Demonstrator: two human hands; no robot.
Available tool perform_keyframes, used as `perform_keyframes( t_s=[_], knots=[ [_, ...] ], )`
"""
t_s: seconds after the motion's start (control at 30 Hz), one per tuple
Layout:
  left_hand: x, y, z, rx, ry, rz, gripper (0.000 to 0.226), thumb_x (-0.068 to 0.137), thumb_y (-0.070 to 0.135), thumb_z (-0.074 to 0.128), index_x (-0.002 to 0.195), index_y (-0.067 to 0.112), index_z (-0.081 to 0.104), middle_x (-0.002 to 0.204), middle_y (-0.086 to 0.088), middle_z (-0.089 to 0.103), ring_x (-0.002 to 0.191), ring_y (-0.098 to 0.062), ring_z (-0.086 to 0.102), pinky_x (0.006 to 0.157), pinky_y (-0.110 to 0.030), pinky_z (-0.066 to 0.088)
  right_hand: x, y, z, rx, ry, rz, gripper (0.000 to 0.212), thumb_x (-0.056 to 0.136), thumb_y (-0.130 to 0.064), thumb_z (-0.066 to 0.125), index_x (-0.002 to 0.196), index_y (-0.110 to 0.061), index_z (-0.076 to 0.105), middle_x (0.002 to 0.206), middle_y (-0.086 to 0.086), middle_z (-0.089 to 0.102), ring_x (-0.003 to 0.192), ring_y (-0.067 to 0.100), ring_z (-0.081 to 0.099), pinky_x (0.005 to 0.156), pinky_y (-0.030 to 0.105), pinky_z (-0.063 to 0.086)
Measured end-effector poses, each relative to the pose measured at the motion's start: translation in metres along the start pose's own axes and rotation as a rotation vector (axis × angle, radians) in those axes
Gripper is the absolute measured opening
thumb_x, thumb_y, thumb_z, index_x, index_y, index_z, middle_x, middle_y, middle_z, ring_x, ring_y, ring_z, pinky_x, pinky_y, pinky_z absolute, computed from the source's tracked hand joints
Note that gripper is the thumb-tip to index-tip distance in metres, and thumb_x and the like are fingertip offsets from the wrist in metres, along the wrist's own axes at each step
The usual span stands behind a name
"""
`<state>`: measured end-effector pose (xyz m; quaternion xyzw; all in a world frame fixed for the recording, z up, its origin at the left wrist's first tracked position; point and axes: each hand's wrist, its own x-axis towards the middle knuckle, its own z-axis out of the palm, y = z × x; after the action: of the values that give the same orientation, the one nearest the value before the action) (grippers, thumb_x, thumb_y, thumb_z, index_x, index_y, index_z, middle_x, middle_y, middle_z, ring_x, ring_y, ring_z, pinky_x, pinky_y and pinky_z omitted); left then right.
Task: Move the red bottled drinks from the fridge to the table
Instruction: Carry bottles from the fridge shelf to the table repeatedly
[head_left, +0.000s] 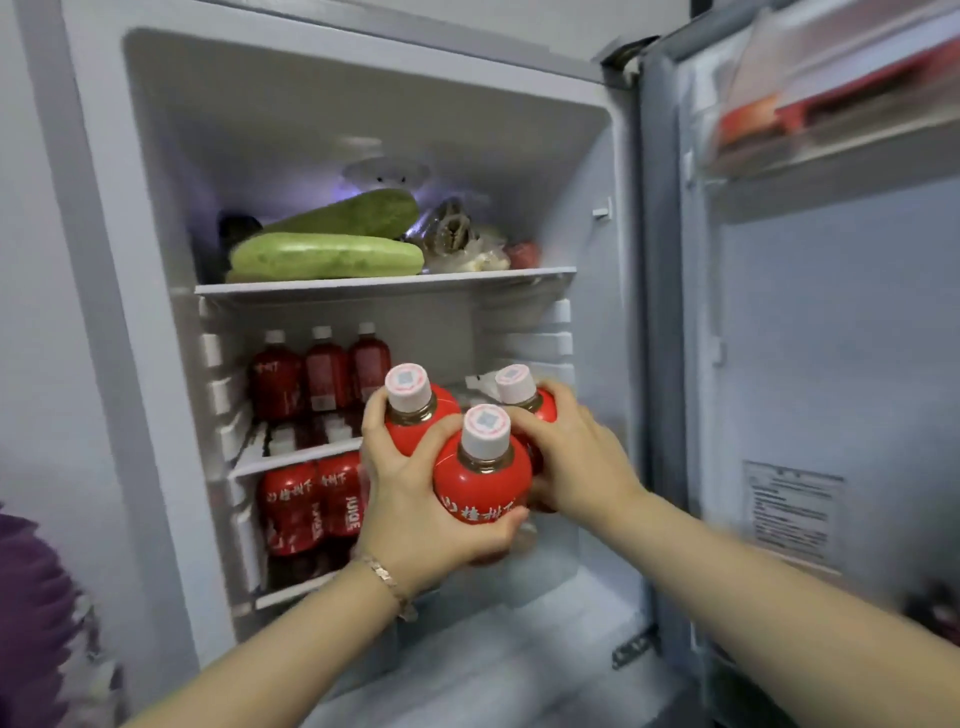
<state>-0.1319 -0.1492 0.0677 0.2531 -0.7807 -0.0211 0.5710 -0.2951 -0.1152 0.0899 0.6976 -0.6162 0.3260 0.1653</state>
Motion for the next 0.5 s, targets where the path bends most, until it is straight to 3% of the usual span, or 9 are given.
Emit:
perform_keyframes(
  t_s=[0.2,0.33,0.4,0.5],
  knots=[
    [-0.041,0.101,0.036,-0.302,-0.223,0.0,0.071,0.036,0.061,0.065,0.102,0.055,0.04,0.146,0.004,0.002,0.136,-0.015,0.019,0.11,-0.01,0.012,-0.116,0.018,-0.088,-0.214,-0.01,0.264,0.068,0.075,-0.033,0.072,0.136,-0.04,0.042,0.139,0.005,0.03,0.123,0.031,0.043,0.092,0.039,0.043],
    [-0.079,0.185,0.068,-0.493,-0.358,0.1,0.072,0.038,0.061,0.064,0.106,0.051,0.042,0.14,0.012,0.001,0.135,-0.01,0.018,0.104,0.002,0.007,-0.205,0.034,-0.153,-0.336,0.011,0.436,0.058,0.08,-0.033,0.066,0.133,-0.041,0.044,0.138,0.006,0.032,0.12,0.031,0.045,0.086,0.036,0.043],
    [-0.098,0.223,0.083,-0.568,-0.416,0.125,0.073,0.038,0.061,0.065,0.107,0.053,0.043,0.14,0.015,0.0,0.138,-0.011,0.016,0.107,-0.005,0.01,-0.248,0.037,-0.183,-0.374,0.023,0.517,0.054,0.081,-0.037,0.064,0.131,-0.043,0.046,0.138,0.004,0.032,0.12,0.029,0.045,0.085,0.034,0.043],
    [-0.133,0.299,0.108,-0.677,-0.483,0.206,0.079,0.039,0.063,0.065,0.113,0.04,0.053,0.139,0.011,0.004,0.138,-0.016,0.017,0.11,-0.015,0.013,-0.326,0.041,-0.24,-0.46,0.017,0.656,0.053,0.08,-0.042,0.064,0.129,-0.044,0.046,0.139,0.002,0.032,0.119,0.027,0.047,0.085,0.034,0.043]
  ],
)
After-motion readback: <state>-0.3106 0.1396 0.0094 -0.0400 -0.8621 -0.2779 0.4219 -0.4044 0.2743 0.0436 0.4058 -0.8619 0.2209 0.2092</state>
